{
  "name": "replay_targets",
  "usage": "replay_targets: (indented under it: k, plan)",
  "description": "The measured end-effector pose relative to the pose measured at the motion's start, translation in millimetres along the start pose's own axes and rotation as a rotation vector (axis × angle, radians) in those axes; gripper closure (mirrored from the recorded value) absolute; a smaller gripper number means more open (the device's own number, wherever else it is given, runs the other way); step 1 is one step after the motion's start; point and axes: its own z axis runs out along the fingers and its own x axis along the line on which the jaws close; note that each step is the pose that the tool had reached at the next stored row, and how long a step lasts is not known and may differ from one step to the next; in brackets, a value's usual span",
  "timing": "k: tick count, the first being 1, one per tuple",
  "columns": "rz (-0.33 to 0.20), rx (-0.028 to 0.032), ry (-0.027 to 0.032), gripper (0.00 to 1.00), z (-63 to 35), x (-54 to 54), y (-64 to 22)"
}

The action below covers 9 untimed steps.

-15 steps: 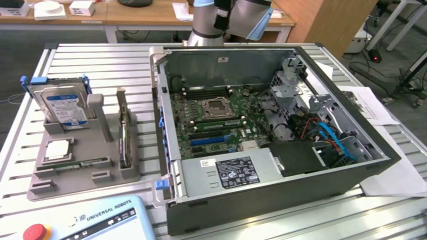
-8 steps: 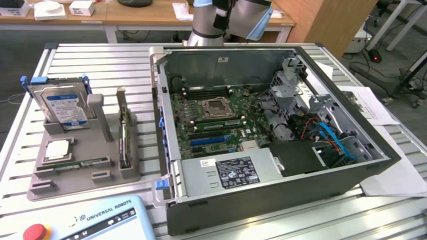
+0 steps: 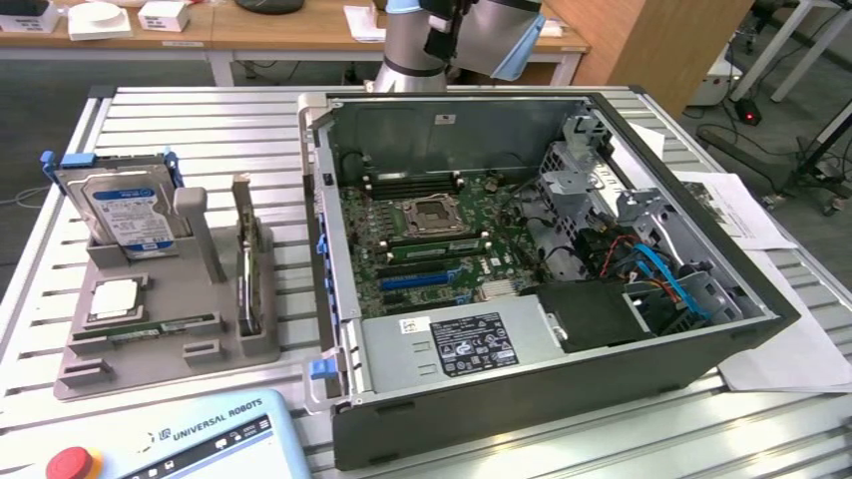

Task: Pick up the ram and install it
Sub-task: 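Press down the ram until it locks into place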

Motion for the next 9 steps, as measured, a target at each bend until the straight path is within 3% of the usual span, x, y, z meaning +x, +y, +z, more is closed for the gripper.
replay_targets:
  k: [9]
  plan:
    - [0.135, -0.0067, -0.0048, 0.89, 0.0, 0.0, 0.0]
